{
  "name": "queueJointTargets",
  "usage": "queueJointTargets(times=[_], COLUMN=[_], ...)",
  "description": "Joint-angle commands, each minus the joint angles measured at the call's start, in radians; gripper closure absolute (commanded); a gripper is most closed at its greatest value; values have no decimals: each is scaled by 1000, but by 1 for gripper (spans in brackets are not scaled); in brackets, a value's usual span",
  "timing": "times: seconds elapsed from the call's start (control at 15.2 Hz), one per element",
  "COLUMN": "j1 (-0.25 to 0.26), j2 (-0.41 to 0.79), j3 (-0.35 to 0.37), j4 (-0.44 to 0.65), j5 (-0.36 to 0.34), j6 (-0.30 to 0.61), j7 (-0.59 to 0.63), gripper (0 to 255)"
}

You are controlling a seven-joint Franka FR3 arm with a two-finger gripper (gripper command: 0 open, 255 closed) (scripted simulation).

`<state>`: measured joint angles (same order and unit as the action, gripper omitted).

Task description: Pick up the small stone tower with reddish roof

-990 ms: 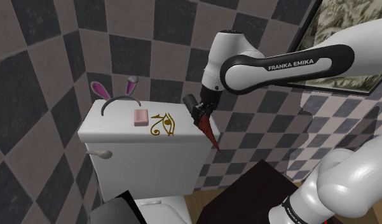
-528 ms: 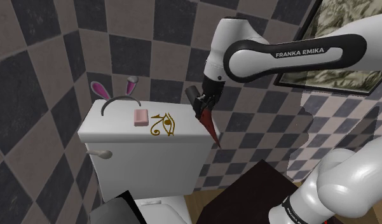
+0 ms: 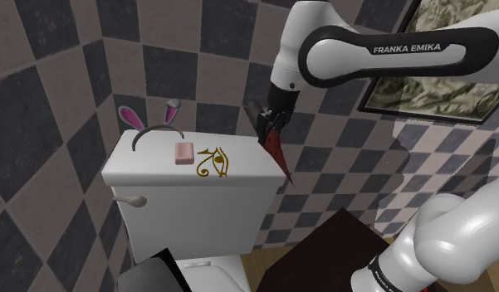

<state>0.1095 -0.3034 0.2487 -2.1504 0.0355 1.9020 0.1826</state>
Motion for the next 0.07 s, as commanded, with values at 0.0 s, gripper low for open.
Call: queueJointTargets(times=[0.0], j1=[0], j2=[0], j3=[0], j4=[8], j5=[0], j6=[-8], j7=[0], gripper=[255])
